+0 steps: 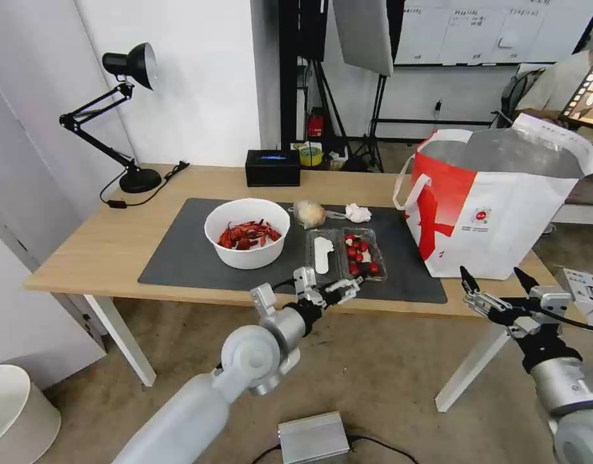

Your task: Pick up the trash from the table and place it into the takeout bag.

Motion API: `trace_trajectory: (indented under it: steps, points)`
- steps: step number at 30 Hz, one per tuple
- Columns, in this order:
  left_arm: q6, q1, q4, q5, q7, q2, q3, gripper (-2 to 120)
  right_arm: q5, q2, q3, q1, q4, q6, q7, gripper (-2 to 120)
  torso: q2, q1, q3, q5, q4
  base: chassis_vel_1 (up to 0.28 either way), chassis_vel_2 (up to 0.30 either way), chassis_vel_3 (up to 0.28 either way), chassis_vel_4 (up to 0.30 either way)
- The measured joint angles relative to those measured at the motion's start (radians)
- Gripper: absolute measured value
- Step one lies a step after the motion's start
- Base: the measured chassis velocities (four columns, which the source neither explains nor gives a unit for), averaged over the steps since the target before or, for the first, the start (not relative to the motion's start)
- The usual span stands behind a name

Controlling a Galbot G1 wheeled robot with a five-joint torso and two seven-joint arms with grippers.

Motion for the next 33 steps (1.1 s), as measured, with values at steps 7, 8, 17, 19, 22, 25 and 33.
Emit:
trace_trajectory:
  steps: [7, 8, 17, 19, 22, 25, 33]
  points:
    - [-0.002, -0.044, 0.044, -0.036, -0.033, -0.033, 0.016, 100, -0.006, 0.003, -0.008, 0.005, -0.007, 0.005, -0.001, 100, 0.0, 0.0, 0.0, 0.0, -0.0001, 0.0, 0.0, 0.0, 0.0]
    - [-0.002, -0.044, 0.044, -0.036, -0.033, -0.033, 0.016, 100, -0.006, 0.003, -0.008, 0.005, -0.007, 0.005, -0.001, 100, 0.0, 0.0, 0.0, 0.0, -0.0001, 0.0, 0.0, 0.0, 0.0]
    - [-0.004, -0.052, 0.081, -0.069, -0.094, -0.08, 0.0, 100, -0.006, 0.003, -0.003, 0.008, -0.025, 0.013, -0.001, 100, 0.0, 0.0, 0.0, 0.0001, -0.0001, 0.0, 0.0, 0.0, 0.0]
    - [-0.003, -0.048, 0.088, -0.071, -0.107, -0.089, -0.003, 100, -0.006, 0.002, -0.004, 0.01, -0.028, 0.013, 0.0, 99, 0.0, 0.0, 0.0, 0.0001, -0.0001, 0.0, 0.0, 0.0, 0.0]
    - [-0.006, -0.041, 0.113, -0.069, -0.132, -0.107, -0.006, 100, -0.006, 0.001, -0.006, 0.013, -0.033, 0.013, 0.002, 99, 0.0, 0.0, 0.0, 0.0001, -0.0001, 0.0, 0.0, 0.0, 0.0]
    - [-0.02, -0.041, 0.131, -0.06, -0.135, -0.121, -0.007, 100, -0.007, -0.001, -0.008, 0.015, -0.037, 0.013, 0.003, 99, 0.0, 0.0, 0.0, 0.0001, -0.0002, 0.0, 0.0, 0.0, 0.0]
    - [-0.036, -0.053, 0.163, -0.052, -0.141, -0.157, -0.02, 100, -0.009, -0.001, -0.008, 0.016, -0.045, 0.014, 0.003, 99, 0.0, 0.0, 0.0, 0.0, -0.0004, 0.0, 0.0, 0.0, 0.0]
